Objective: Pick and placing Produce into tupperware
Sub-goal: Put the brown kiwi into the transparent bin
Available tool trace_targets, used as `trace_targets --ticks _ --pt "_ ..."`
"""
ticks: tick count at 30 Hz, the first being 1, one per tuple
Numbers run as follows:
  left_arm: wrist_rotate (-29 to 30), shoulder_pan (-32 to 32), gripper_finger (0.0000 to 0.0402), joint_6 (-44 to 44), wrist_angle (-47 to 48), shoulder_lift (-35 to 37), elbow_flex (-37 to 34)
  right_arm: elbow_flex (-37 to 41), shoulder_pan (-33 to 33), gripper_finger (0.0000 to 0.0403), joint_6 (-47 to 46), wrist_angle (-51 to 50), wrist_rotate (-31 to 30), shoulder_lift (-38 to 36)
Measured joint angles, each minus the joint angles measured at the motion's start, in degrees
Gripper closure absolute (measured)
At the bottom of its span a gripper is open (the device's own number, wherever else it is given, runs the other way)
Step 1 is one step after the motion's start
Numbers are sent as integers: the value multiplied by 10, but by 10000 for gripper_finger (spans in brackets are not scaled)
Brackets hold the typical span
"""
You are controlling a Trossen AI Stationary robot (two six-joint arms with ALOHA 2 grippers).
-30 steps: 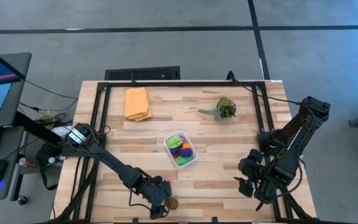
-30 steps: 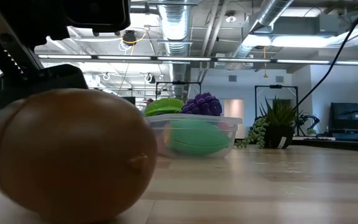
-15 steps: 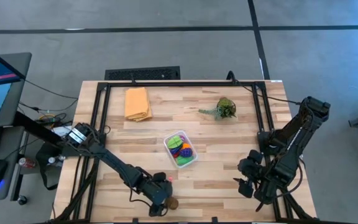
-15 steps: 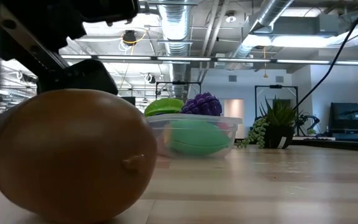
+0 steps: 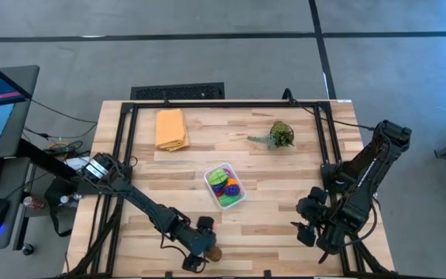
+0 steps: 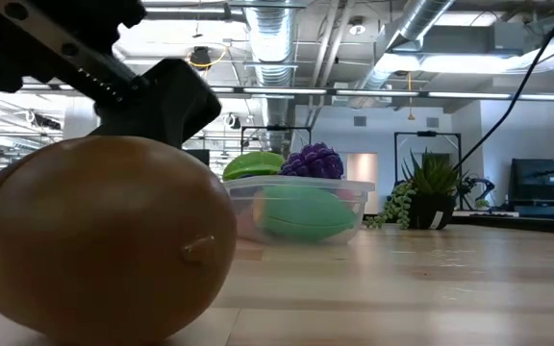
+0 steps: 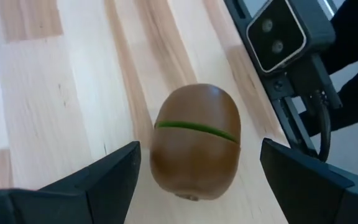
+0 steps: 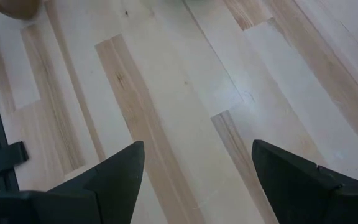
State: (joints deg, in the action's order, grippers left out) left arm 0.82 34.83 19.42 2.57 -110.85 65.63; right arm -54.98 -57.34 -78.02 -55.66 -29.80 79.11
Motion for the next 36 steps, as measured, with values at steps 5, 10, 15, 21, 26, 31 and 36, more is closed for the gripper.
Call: trace_targets --ticks 5,10,15,21,26,31,36 --pt "0 0 83 -38 0 0 0 0 0 81 0 0 0 0" --pt "1 -4 83 -51 0 0 0 0 0 81 0 0 0 0" --pt "-6 -17 83 -49 -25 -14 0 0 0 81 0 0 0 0" --pt "-10 -22 83 -49 -15 -39 30 0 -2 81 0 4 2 0" --pt "-11 -23 83 -49 8 -51 37 0 -3 81 0 4 6 0" --pt "-20 -23 84 -36 8 -59 43 0 -3 81 0 4 6 0" --pt "-16 -23 104 -33 12 -61 47 0 -3 81 0 5 6 0"
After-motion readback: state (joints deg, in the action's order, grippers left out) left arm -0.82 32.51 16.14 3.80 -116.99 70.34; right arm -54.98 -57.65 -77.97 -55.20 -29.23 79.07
